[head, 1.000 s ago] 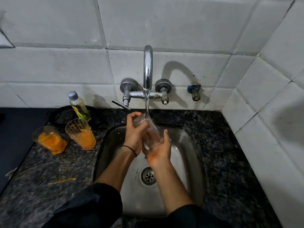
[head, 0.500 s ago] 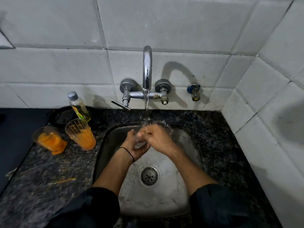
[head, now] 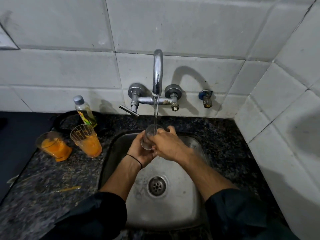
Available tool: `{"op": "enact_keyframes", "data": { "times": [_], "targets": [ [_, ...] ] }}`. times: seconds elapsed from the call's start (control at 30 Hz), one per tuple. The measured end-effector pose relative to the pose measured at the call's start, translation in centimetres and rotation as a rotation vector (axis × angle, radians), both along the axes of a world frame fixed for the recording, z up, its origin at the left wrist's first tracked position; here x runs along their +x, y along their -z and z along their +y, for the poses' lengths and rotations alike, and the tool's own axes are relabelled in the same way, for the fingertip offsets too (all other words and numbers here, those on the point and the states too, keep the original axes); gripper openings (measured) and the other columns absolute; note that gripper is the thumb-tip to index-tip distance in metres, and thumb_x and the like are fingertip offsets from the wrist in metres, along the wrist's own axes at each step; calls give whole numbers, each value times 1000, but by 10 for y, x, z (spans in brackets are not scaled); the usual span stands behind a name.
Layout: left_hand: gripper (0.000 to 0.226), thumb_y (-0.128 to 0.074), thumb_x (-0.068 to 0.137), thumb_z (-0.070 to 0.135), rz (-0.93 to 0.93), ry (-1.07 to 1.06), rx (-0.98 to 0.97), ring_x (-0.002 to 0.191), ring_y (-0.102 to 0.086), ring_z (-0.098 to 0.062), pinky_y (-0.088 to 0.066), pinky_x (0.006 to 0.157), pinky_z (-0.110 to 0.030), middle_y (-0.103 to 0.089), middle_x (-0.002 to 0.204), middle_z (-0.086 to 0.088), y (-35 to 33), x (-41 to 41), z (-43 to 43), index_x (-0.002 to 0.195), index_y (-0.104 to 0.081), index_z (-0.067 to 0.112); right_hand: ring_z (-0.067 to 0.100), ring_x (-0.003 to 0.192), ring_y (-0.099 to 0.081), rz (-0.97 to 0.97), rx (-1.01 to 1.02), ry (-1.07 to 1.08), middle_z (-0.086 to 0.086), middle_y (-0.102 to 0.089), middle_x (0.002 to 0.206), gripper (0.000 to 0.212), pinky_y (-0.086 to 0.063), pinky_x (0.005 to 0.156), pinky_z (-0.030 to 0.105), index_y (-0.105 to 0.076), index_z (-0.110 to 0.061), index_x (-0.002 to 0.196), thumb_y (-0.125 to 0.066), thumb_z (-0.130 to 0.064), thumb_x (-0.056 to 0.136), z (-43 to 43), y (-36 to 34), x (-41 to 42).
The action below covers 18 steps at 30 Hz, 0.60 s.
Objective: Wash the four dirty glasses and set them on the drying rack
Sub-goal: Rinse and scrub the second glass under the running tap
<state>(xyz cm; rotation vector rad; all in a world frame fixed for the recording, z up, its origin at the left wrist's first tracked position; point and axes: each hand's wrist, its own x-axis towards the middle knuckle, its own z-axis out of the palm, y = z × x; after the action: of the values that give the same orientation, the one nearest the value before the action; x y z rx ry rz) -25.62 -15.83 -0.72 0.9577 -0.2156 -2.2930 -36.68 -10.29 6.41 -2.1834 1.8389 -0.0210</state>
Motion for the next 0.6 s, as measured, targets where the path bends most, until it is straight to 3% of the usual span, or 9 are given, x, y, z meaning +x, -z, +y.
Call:
{"op": "enact_keyframes", "data": {
  "times": [0.03,0.1,0.17,0.27,0.33,0.4,0.47,0.53,0.6],
  "targets": [
    [36,-46,99,36,39,-35,-6,91,-67,-24,-53,80,-35,-74,98,-13,1,0,2,110,-67,9,26,122,-48,-76,-21,56,9,-58,126,31,-27,108,48,-56,-21,128,-55,-25,97,0,-1,5],
    [29,-47,98,30,62,-74,-27,81,-71,-21,-59,71,-32,-74,87,-10,2,0,8,101,-68,9,26,115,-56,-229,-35,206,10,-62,121,29,-40,97,42,-58,-16,122,-54,-35,100,-3,-1,16],
    [32,-47,96,36,3,-15,11,72,-70,-20,-58,62,-30,-70,77,-7,2,0,7,93,-66,10,30,112,-58,-140,-95,183,12,-63,119,26,-42,94,42,-59,-16,119,-53,-33,100,-6,3,20],
    [51,-45,92,57,-133,109,30,83,-61,-20,-53,70,-34,-65,89,-6,1,2,3,100,-69,12,36,133,-40,33,-72,-19,9,-53,136,31,-23,116,51,-55,-27,123,-59,-19,94,-4,8,7],
    [48,-48,93,54,-114,45,7,90,-63,-19,-53,77,-34,-69,101,-9,5,1,0,106,-68,12,30,138,-37,38,-36,-34,5,-54,139,40,-11,119,56,-54,-29,129,-61,-17,92,-2,7,1],
    [42,-47,97,46,-33,-20,-11,94,-70,-21,-59,76,-35,-73,103,-12,7,-1,2,110,-67,11,24,126,-52,-86,-43,80,4,-63,128,35,-21,117,53,-56,-26,129,-60,-26,94,-3,5,7],
    [40,-41,100,43,10,-21,-59,86,-71,-23,-59,72,-35,-73,92,-11,9,-4,11,100,-66,12,25,115,-62,-266,-25,247,6,-69,118,28,-39,106,45,-65,-22,119,-54,-35,97,-8,4,14],
    [48,-40,97,49,-56,55,-35,85,-66,-26,-54,74,-38,-71,83,-12,7,-3,12,89,-70,12,29,113,-62,-157,-41,178,11,-69,116,25,-41,101,44,-66,-19,115,-53,-31,97,-8,3,12],
    [48,-47,93,51,-93,87,33,86,-64,-26,-57,72,-38,-71,85,-14,4,0,9,90,-73,10,27,126,-52,30,-29,-28,10,-60,130,29,-29,113,51,-58,-21,125,-55,-22,96,-6,2,3]
  ]
}}
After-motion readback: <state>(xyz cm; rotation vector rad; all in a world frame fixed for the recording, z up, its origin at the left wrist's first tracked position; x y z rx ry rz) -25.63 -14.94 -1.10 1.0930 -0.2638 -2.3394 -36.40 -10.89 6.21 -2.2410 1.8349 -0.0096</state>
